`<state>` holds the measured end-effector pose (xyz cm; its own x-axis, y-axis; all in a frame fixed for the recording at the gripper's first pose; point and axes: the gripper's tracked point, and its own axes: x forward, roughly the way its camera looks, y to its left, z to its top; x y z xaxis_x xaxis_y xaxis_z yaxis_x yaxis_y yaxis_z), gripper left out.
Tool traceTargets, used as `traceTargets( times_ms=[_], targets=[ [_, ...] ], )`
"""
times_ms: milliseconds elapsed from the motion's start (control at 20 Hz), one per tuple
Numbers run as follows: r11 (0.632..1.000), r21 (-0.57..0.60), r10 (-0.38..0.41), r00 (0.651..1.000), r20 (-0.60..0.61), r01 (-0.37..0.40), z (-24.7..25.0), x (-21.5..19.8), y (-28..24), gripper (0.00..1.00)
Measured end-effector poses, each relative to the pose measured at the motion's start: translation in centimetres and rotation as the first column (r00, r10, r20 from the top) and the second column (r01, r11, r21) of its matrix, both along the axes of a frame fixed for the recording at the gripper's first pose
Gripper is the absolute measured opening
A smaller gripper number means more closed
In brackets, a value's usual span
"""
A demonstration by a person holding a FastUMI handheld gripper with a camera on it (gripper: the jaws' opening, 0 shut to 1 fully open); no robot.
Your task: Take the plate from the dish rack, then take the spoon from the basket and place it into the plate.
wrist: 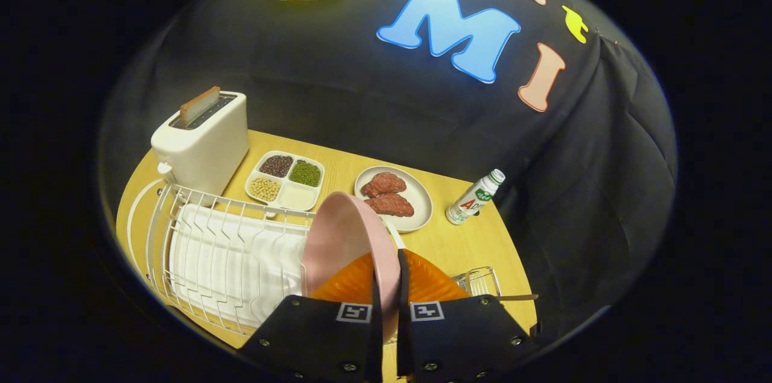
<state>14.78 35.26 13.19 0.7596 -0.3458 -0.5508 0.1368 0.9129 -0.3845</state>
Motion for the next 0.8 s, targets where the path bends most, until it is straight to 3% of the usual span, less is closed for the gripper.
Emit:
traceTargets(
  times_ms=[200, 400, 800],
  targets=[
    [1.000, 0.023, -0.020, 0.999, 0.042, 0.019, 2.2, 0.1, -1.9, 0.09],
    [0.998, 0.068, 0.004, 0.996, 0.085, -0.009, 4.8, -1.1, -4.1, 0.09],
    [0.955, 0.296, -0.007, 0.992, 0.127, -0.031, 7.3, -7.2, -10.6, 0.09]
  ],
)
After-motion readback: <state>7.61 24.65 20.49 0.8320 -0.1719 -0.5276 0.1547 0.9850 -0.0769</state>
